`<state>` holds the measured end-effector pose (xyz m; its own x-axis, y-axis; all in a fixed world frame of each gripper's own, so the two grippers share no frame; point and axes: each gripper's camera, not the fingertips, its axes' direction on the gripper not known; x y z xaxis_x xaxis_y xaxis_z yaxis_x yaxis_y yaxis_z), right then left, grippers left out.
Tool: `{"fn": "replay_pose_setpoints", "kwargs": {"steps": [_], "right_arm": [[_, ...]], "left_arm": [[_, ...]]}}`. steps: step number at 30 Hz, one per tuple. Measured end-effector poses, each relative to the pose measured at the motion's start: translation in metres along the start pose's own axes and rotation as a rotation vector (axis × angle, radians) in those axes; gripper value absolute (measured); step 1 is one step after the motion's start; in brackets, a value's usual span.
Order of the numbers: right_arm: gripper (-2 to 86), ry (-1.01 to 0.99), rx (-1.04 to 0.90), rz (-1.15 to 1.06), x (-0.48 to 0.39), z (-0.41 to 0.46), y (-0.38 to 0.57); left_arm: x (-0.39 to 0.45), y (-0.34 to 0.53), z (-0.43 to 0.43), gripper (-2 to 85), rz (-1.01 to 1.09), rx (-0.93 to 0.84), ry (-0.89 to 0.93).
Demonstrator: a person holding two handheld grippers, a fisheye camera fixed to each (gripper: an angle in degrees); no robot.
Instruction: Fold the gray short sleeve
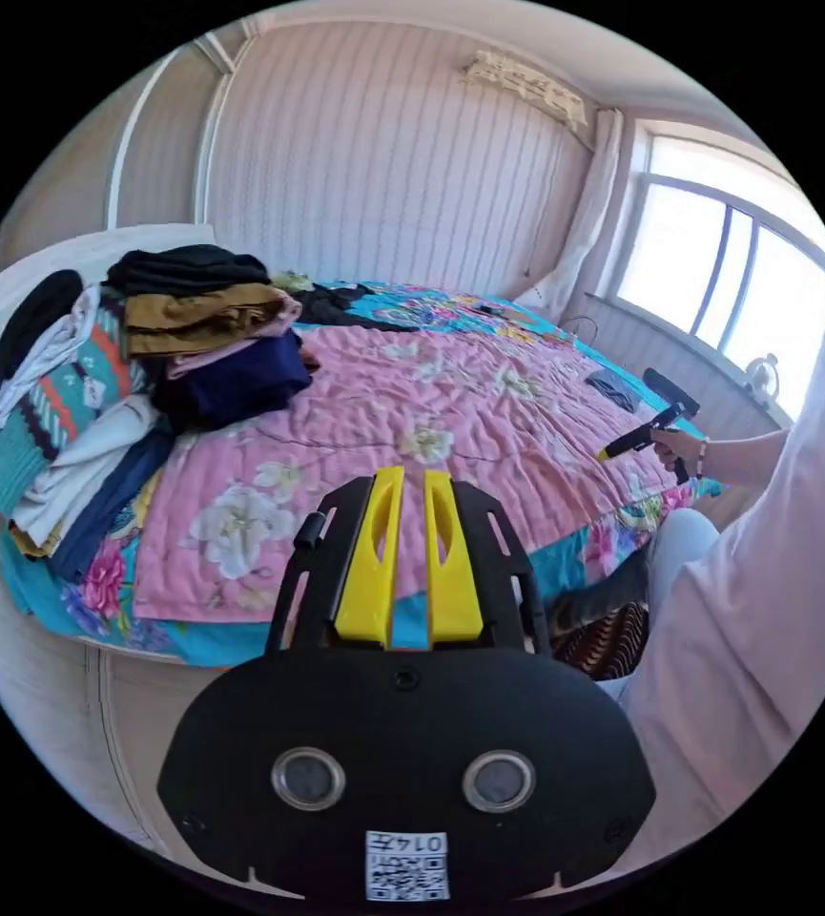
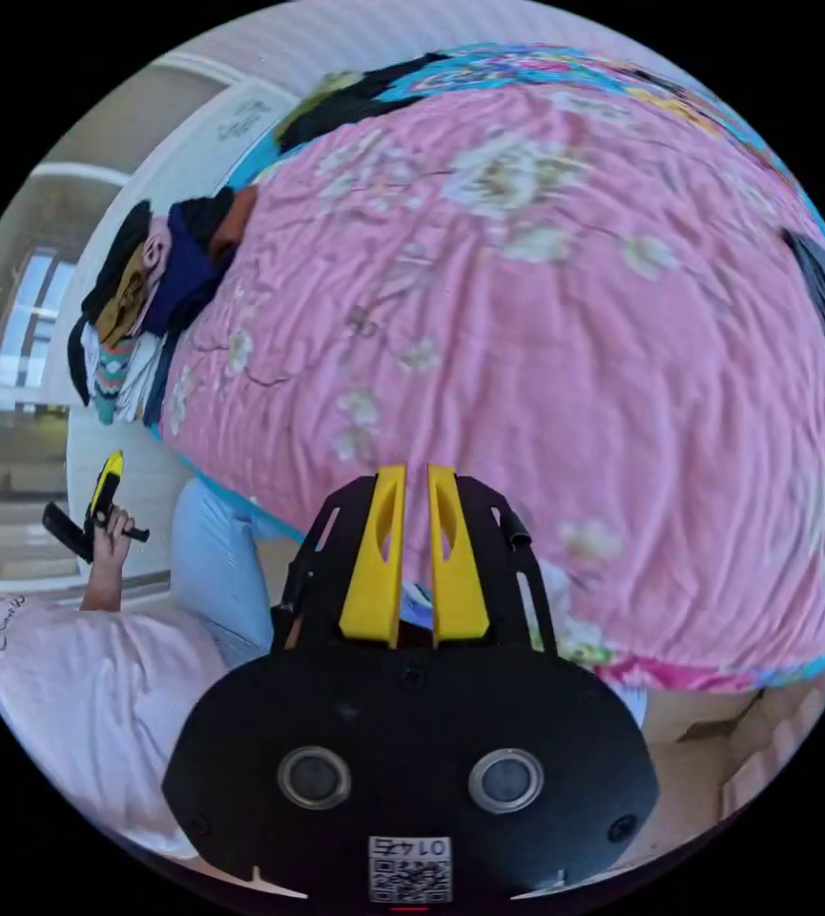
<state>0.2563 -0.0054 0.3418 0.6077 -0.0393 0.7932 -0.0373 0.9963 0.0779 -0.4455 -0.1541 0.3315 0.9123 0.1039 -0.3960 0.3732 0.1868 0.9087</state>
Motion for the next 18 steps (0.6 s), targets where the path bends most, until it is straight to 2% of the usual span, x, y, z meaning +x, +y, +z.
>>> {"fn": "replay_pose_setpoints", "kwargs": {"steps": [4, 8, 12, 16, 18], "right_arm": [[6.9, 0.16, 0.293, 0.218, 0.077, -0.075, 0.079], [7.7, 0.252, 0.56, 0.243, 0.116, -0.121, 0.111], [8.5, 0.231, 0.666, 0.253, 0.154, -0.144, 0.103], [9.8, 0.192, 0.737, 0.268, 0.209, -0.179, 0.071], [10.2, 0.203, 0.746, 0.288, 0.237, -0.193, 0.052]], "left_arm": [[0.087, -0.017, 0.079, 5.1, 0.109, -0.072, 0.218], [0.18, -0.055, 0.15, 5.2, 0.278, -0.064, 0.288], [0.267, -0.07, 0.223, 5.3, 0.391, -0.099, 0.351], [0.381, -0.081, 0.334, 5.6, 0.587, -0.181, 0.353], [0.426, -0.092, 0.386, 5.6, 0.6, -0.198, 0.391]]}}
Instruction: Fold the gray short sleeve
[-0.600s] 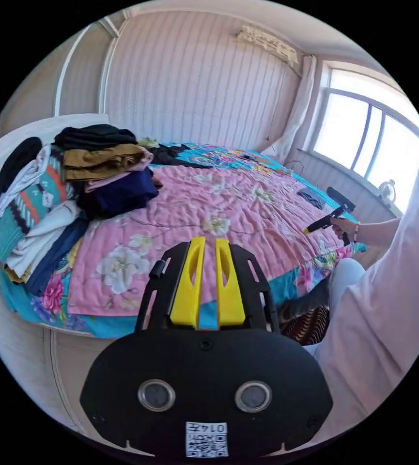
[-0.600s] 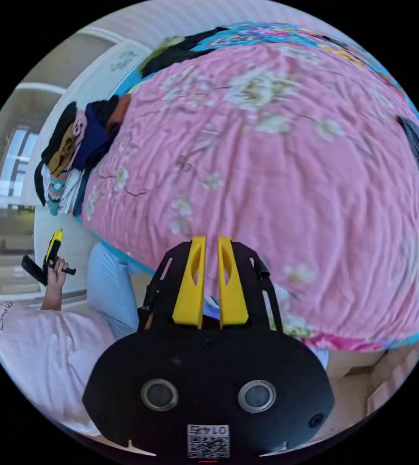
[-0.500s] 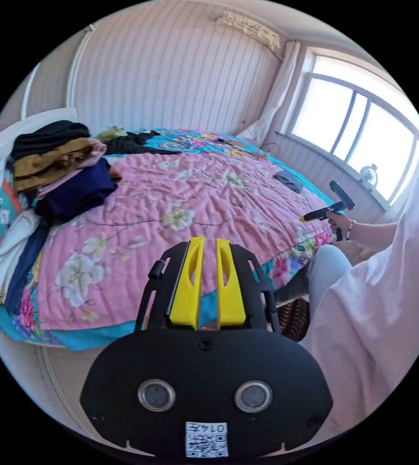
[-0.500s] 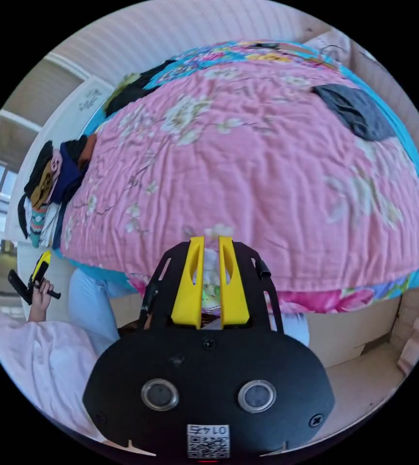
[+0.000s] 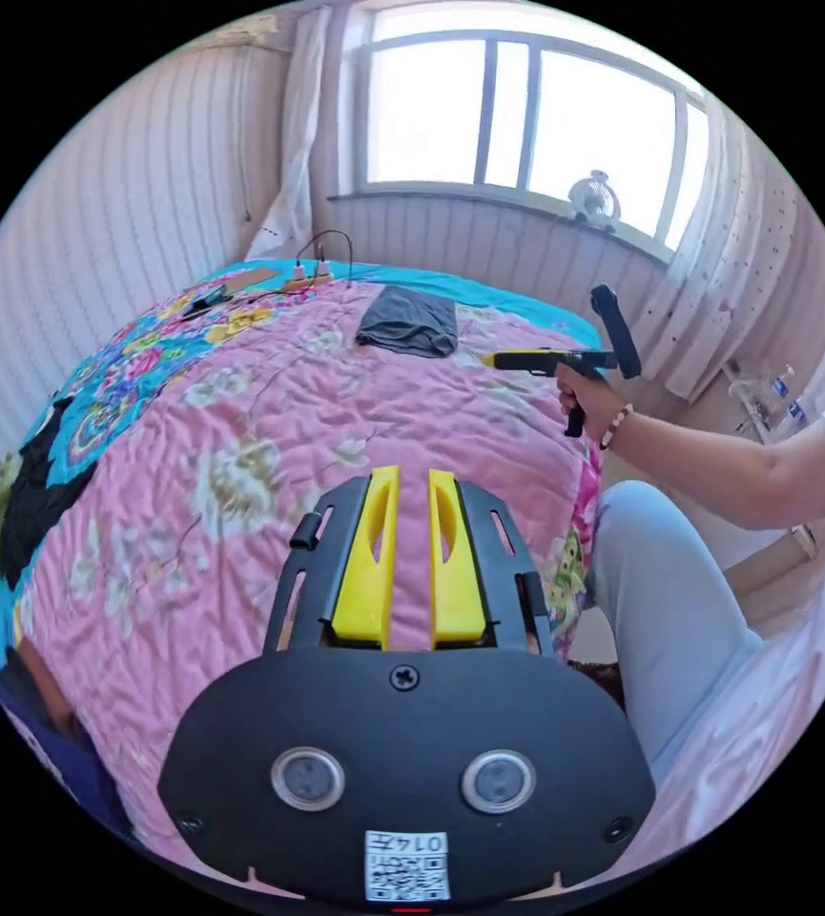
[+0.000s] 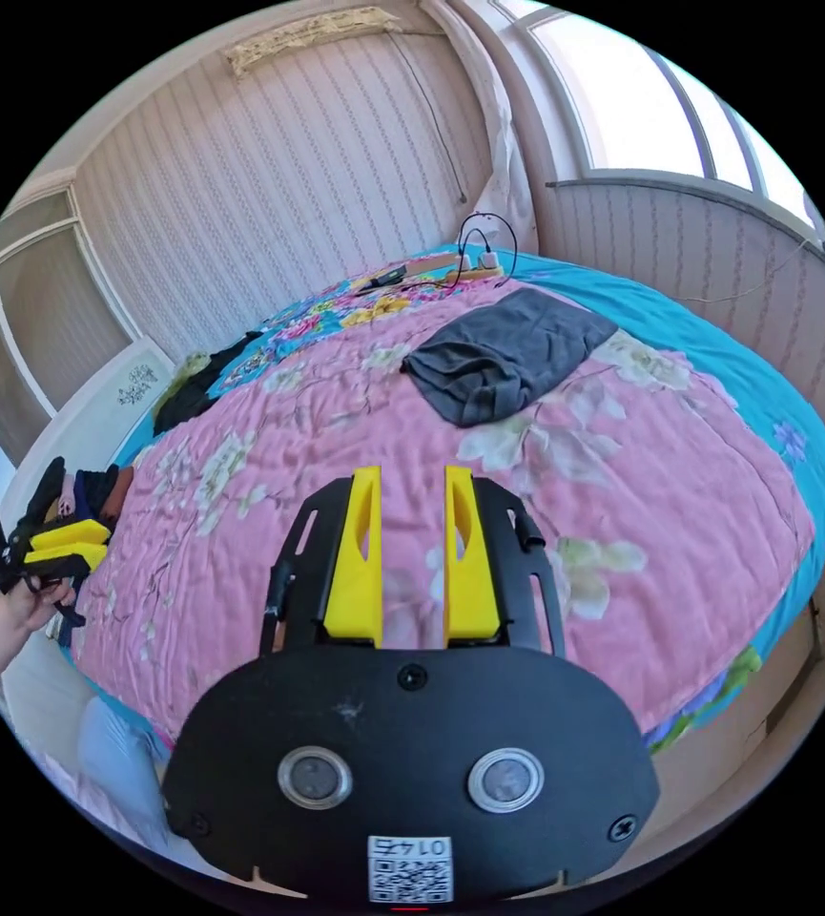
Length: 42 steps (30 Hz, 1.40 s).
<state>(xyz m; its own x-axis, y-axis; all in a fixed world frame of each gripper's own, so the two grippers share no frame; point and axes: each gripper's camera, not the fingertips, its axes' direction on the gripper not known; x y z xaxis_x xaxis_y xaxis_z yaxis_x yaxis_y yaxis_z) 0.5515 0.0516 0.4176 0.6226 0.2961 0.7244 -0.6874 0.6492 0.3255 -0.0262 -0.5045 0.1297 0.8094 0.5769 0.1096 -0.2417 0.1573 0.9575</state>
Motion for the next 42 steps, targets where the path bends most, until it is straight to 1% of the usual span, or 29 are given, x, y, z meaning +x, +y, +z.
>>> {"fn": "replay_pose_setpoints", "kwargs": {"steps": [2, 3, 5, 6, 7, 8, 9, 12, 13, 14, 15, 18, 20, 22, 24, 25, 27, 29, 30, 31, 32, 33, 35, 36, 37, 38, 39, 41, 42], "right_arm": [[10.6, -0.021, -0.012, 0.028, 0.027, 0.016, -0.038], [10.7, -0.01, -0.006, 0.04, 0.033, 0.02, -0.046], [10.7, 0.03, 0.002, 0.08, 0.052, 0.043, -0.065], [10.1, 0.028, -0.025, 0.087, 0.056, 0.052, -0.068], [8.9, 0.026, -0.117, 0.111, 0.064, 0.07, -0.07], [5.6, 0.056, -0.086, 0.147, 0.069, 0.065, -0.071], [4.0, 0.06, -0.073, 0.159, 0.072, 0.063, -0.07], [3.0, 0.025, -0.048, 0.143, 0.076, 0.054, -0.071], [2.7, 0.04, -0.046, 0.126, 0.073, 0.052, -0.073], [2.4, 0.065, -0.04, 0.097, 0.068, 0.049, -0.074], [2.3, 0.075, -0.039, 0.077, 0.065, 0.048, -0.075], [2.0, 0.084, -0.039, 0.015, 0.057, 0.044, -0.08], [1.8, 0.026, -0.04, 0.045, 0.067, 0.037, -0.082], [1.7, 0.013, -0.081, 0.061, 0.069, 0.036, -0.086], [1.6, 0.024, -0.125, 0.031, 0.059, 0.03, -0.087], [1.5, 0.019, -0.167, -0.023, 0.045, 0.023, -0.086], [1.4, -0.087, -0.232, -0.073, 0.02, 0.002, -0.081], [1.2, -0.269, -0.207, -0.151, -0.022, -0.052, -0.053], [1.2, -0.3, -0.201, -0.176, -0.034, -0.067, -0.043], [1.2, -0.339, -0.232, -0.216, -0.056, -0.093, -0.022], [1.2, -0.384, -0.274, -0.238, -0.076, -0.115, 0.001], [1.2, -0.41, -0.3, -0.245, -0.086, -0.125, 0.013], [1.2, -0.568, -0.467, -0.256, -0.122, -0.148, 0.064], [1.2, -0.613, -0.522, -0.259, -0.131, -0.149, 0.077], [1.2, -0.671, -0.646, -0.263, -0.147, -0.149, 0.102], [1.2, -0.684, -0.766, -0.256, -0.159, -0.146, 0.125], [1.3, -0.693, -0.81, -0.25, -0.165, -0.145, 0.135], [1.4, -0.731, -0.925, -0.223, -0.181, -0.146, 0.16], [1.4, -0.729, -0.936, -0.23, -0.185, -0.149, 0.161]], "left_arm": [[0.0, -0.051, 0.074, 5.7, -0.068, 0.03, 0.132], [0.002, -0.065, 0.093, 5.7, -0.072, 0.024, 0.142], [0.013, -0.111, 0.162, 6.1, -0.022, 0.019, 0.104], [0.016, -0.121, 0.18, 6.2, -0.008, 0.007, 0.08], [0.017, -0.139, 0.215, 6.3, 0.003, -0.02, 0.032], [0.016, -0.153, 0.249, 6.5, 0.0, -0.045, 0.005], [0.014, -0.159, 0.266, 6.6, -0.009, -0.053, -0.002], [0.008, -0.179, 0.342, 7.3, -0.071, -0.09, 0.009], [0.01, -0.181, 0.373, 7.4, -0.07, -0.128, 0.008], [0.014, -0.18, 0.406, 6.7, -0.062, -0.219, -0.016], [0.016, -0.178, 0.42, 6.3, -0.062, -0.256, -0.028], [0.023, -0.168, 0.441, 2.4, -0.048, -0.254, -0.039], [0.031, -0.158, 0.436, -0.2, -0.044, -0.31, -0.052], [0.035, -0.147, 0.414, -0.7, -0.019, -0.319, -0.053], [0.033, -0.133, 0.382, -0.9, 0.025, -0.287, -0.037], [0.029, -0.122, 0.359, -0.9, 0.045, -0.273, -0.02], [0.024, -0.097, 0.326, -1.0, 0.055, -0.269, 0.007], [0.018, -0.038, 0.274, -1.0, 0.07, -0.25, 0.041], [0.016, -0.019, 0.26, -1.0, 0.068, -0.247, 0.044], [0.013, 0.024, 0.234, -1.0, 0.046, -0.257, 0.066], [0.014, 0.07, 0.203, -1.0, 0.008, -0.248, 0.124], [0.016, 0.094, 0.187, -1.0, -0.01, -0.236, 0.157], [0.036, 0.189, 0.128, -1.0, -0.083, -0.232, 0.209], [0.042, 0.213, 0.114, -1.0, -0.114, -0.23, 0.224], [0.055, 0.259, 0.091, -1.0, -0.185, -0.23, 0.253], [0.067, 0.3, 0.075, -1.0, -0.238, -0.258, 0.264], [0.073, 0.319, 0.069, -1.0, -0.257, -0.275, 0.261], [0.093, 0.371, 0.049, -1.0, -0.27, -0.315, 0.18], [0.095, 0.379, 0.045, -1.0, -0.267, -0.32, 0.156]]}}
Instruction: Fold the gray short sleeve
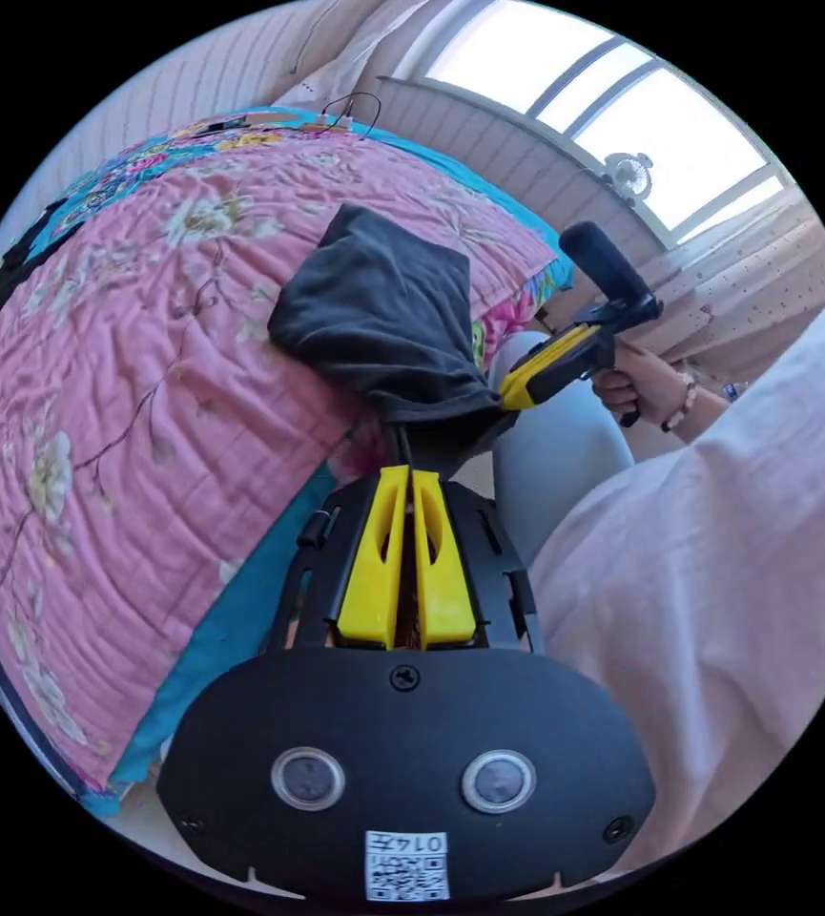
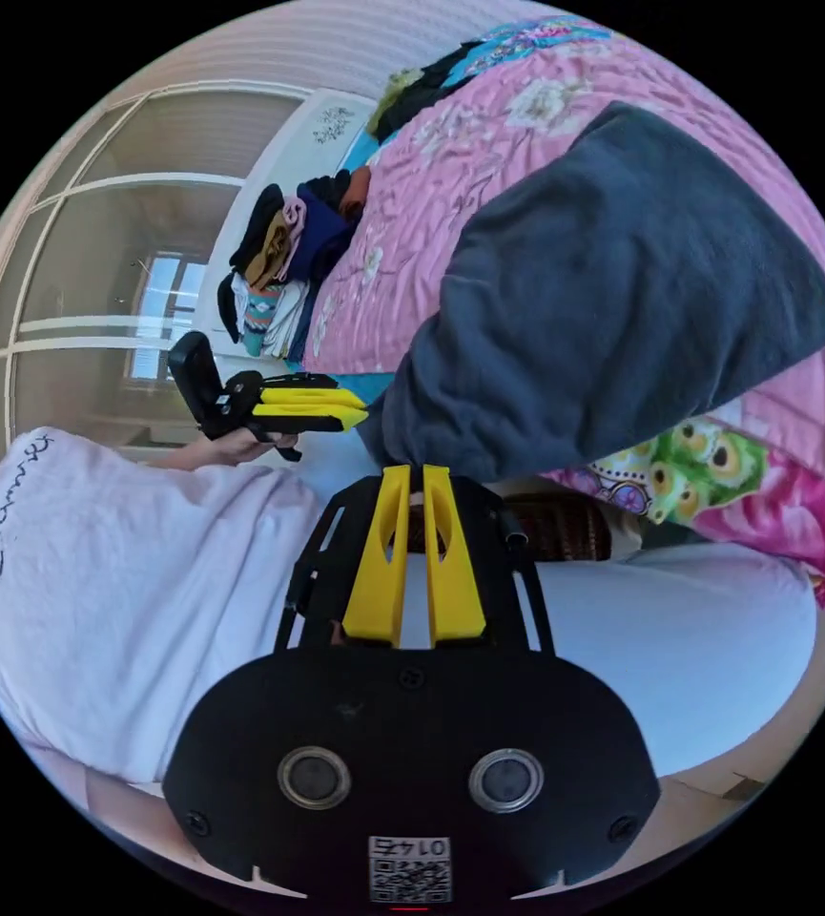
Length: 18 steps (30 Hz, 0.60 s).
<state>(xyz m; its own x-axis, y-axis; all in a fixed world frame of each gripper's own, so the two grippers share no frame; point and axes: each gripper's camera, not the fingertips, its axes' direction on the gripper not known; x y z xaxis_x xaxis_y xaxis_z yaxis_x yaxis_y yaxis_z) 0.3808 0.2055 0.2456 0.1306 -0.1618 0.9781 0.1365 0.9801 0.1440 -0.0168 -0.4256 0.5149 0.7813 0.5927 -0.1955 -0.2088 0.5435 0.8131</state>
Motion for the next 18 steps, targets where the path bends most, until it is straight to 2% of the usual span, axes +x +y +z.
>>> {"fn": "replay_pose_setpoints", "kwargs": {"steps": [2, 5, 9, 12, 15, 18], "right_arm": [[1.6, 0.133, 0.026, -0.049, -0.03, -0.008, -0.005], [3.8, 0.373, 0.092, -0.163, -0.078, -0.024, -0.026], [9.5, 0.491, 0.125, -0.248, -0.116, -0.011, -0.074], [13.2, 0.544, 0.015, -0.25, -0.126, 0.039, -0.12], [7.8, 0.773, -0.155, -0.196, -0.107, 0.094, -0.14], [2.5, 0.689, -0.118, -0.187, -0.118, 0.063, -0.131]], "left_arm": [[-0.011, 0.022, -0.015, -0.8, -0.082, 0.03, -0.053], [-0.045, 0.039, -0.037, -0.3, -0.252, 0.126, -0.01], [-0.076, 0.046, -0.038, 4.7, -0.326, 0.178, 0.011], [-0.086, 0.036, -0.016, 6.6, -0.345, 0.132, 0.088], [-0.082, 0.02, 0.006, 5.4, -0.287, 0.004, 0.006], [-0.089, 0.022, 0.009, 1.6, -0.229, -0.07, 0.015]]}}
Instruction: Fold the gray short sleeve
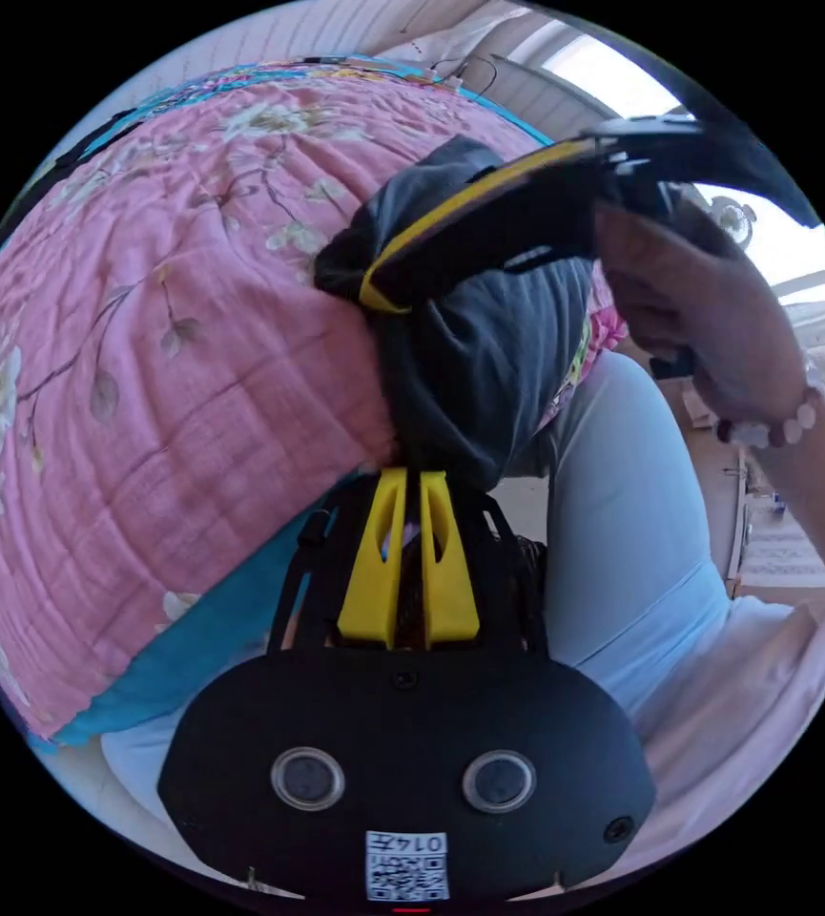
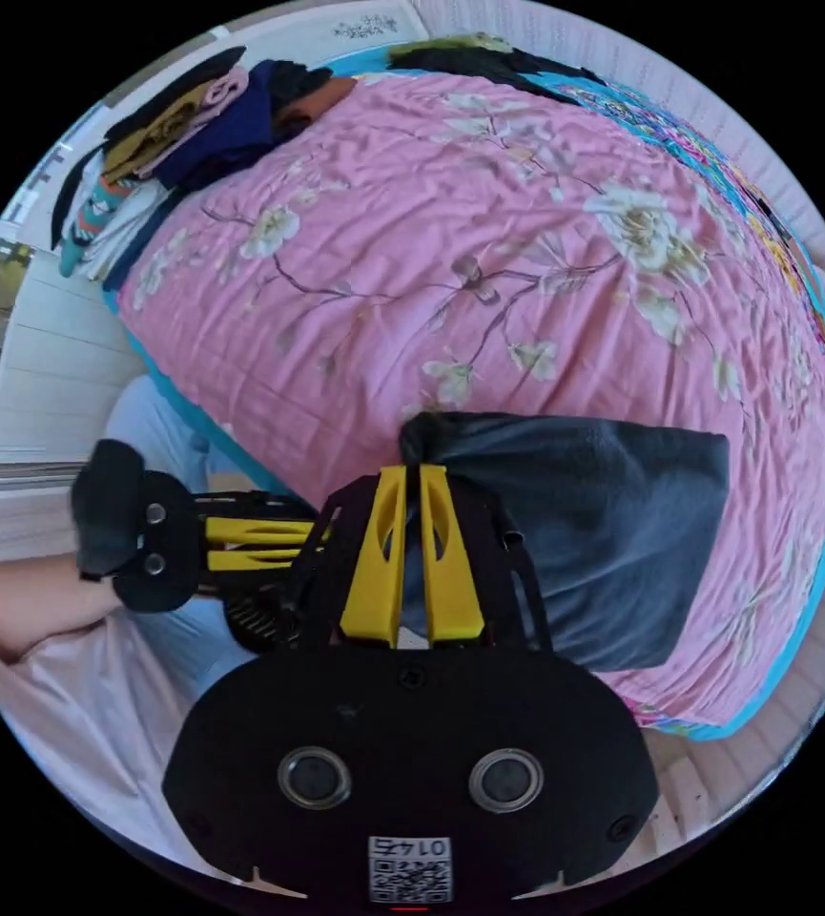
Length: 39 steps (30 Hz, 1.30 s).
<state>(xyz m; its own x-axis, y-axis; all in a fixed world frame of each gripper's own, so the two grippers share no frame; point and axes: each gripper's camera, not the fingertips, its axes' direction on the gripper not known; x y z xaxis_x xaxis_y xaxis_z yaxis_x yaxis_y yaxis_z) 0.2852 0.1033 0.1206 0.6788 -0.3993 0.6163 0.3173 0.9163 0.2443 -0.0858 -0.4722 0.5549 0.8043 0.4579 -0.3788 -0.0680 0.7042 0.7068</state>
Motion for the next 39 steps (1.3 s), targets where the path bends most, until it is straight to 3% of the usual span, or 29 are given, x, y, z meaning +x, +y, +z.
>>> {"fn": "replay_pose_setpoints", "kwargs": {"steps": [3, 8, 14, 18, 23, 27, 31, 39], "right_arm": [[1.3, -0.064, 0.113, -0.003, 0.018, -0.064, 0.031], [0.5, -0.224, 0.295, 0.058, 0.067, -0.16, 0.112], [0.3, -0.365, 0.451, 0.224, 0.11, -0.192, 0.2], [0.3, -0.391, 0.485, 0.348, 0.132, -0.189, 0.255], [0.3, -0.463, 0.557, 0.572, 0.168, -0.18, 0.331], [0.3, -0.514, 0.592, 0.608, 0.176, -0.18, 0.35], [0.3, -0.499, 0.594, 0.601, 0.177, -0.188, 0.358], [0.3, -0.527, 0.566, 0.606, 0.187, -0.185, 0.368]], "left_arm": [[-0.017, 0.012, -0.025, -0.2, -0.033, 0.047, 0.077], [-0.008, 0.033, -0.105, -0.9, 0.062, 0.27, 0.16], [0.001, 0.053, -0.174, -0.9, 0.15, 0.367, 0.253], [-0.004, 0.065, -0.184, -0.6, 0.155, 0.336, 0.339], [-0.036, 0.07, -0.178, 4.5, 0.014, 0.313, 0.102], [-0.056, 0.05, -0.168, 8.5, -0.068, 0.27, 0.053], [-0.057, 0.037, -0.146, 8.6, -0.091, 0.107, 0.106], [-0.063, 0.091, -0.138, 10.5, -0.123, 0.113, 0.173]]}}
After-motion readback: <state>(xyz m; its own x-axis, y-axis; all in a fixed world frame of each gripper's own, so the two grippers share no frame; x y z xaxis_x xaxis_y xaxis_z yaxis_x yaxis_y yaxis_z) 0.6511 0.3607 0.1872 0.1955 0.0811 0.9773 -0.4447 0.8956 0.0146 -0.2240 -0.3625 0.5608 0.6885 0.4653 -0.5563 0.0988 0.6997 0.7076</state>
